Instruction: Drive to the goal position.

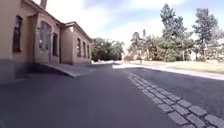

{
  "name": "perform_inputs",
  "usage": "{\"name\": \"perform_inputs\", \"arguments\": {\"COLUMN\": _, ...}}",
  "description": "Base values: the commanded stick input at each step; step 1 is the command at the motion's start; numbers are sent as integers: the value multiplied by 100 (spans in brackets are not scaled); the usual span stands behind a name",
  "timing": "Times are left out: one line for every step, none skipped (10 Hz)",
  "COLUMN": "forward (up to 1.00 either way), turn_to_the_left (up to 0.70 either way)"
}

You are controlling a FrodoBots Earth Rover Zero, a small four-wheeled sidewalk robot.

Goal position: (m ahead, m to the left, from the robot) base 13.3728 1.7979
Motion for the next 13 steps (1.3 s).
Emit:
{"name": "perform_inputs", "arguments": {"forward": 70, "turn_to_the_left": 0}}
{"name": "perform_inputs", "arguments": {"forward": 70, "turn_to_the_left": 0}}
{"name": "perform_inputs", "arguments": {"forward": 70, "turn_to_the_left": 0}}
{"name": "perform_inputs", "arguments": {"forward": 70, "turn_to_the_left": 9}}
{"name": "perform_inputs", "arguments": {"forward": 70, "turn_to_the_left": 12}}
{"name": "perform_inputs", "arguments": {"forward": 70, "turn_to_the_left": 14}}
{"name": "perform_inputs", "arguments": {"forward": 70, "turn_to_the_left": 14}}
{"name": "perform_inputs", "arguments": {"forward": 70, "turn_to_the_left": 13}}
{"name": "perform_inputs", "arguments": {"forward": 70, "turn_to_the_left": 1}}
{"name": "perform_inputs", "arguments": {"forward": 70, "turn_to_the_left": 0}}
{"name": "perform_inputs", "arguments": {"forward": 70, "turn_to_the_left": 0}}
{"name": "perform_inputs", "arguments": {"forward": 70, "turn_to_the_left": 0}}
{"name": "perform_inputs", "arguments": {"forward": 70, "turn_to_the_left": 0}}
